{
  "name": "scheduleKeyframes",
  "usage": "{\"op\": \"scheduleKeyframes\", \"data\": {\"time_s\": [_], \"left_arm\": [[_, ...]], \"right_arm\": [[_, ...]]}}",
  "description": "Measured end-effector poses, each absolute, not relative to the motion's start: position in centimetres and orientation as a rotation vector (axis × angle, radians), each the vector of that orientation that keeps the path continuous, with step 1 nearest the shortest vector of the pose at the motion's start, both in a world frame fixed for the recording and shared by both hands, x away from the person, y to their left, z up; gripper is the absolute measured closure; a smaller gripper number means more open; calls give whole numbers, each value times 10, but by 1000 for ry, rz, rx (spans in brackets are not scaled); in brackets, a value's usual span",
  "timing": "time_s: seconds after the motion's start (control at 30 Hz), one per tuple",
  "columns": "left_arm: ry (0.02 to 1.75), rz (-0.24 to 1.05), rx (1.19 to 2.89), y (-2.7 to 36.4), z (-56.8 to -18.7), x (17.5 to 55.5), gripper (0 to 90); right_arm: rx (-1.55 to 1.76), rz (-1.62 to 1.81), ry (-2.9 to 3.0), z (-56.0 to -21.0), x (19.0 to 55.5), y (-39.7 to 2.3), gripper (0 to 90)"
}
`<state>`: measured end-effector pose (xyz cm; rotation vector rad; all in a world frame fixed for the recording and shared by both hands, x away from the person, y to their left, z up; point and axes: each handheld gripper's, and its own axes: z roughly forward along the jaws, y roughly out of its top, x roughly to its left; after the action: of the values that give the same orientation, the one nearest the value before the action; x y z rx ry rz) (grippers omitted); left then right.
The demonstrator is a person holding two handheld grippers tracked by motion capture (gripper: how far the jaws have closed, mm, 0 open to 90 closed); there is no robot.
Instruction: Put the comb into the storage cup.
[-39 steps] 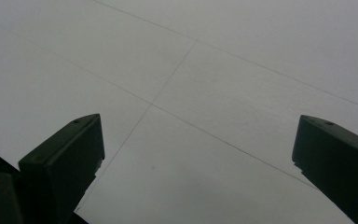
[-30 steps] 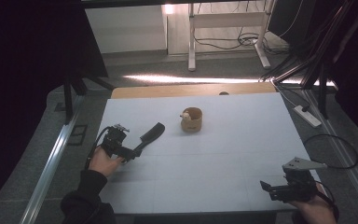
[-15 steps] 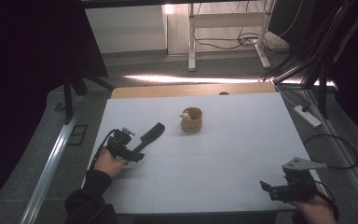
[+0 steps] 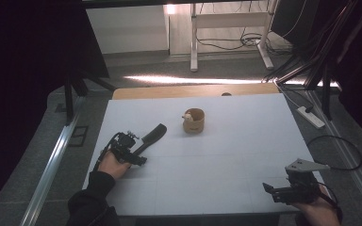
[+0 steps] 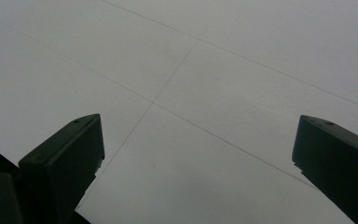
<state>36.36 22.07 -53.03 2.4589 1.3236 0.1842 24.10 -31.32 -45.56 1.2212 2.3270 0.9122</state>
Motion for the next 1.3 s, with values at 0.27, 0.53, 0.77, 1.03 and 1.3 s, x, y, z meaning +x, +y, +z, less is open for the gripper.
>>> {"op": "scheduleKeyframes", "data": {"time_s": [0.27,0.53,0.77,1.03,1.3], "left_arm": [[1321,187,2460,221,-530,363,0],[1289,176,2478,220,-524,361,131],[1300,188,2463,221,-517,359,459],[1339,177,2447,220,-515,361,708],[1353,164,2417,222,-516,361,721]], "right_arm": [[1219,910,2327,-456,241,-313,25],[1217,907,2329,-456,241,-313,25],[1216,905,2331,-456,241,-313,25],[1215,898,2334,-456,241,-312,25],[1213,899,2332,-456,241,-312,25]]}}
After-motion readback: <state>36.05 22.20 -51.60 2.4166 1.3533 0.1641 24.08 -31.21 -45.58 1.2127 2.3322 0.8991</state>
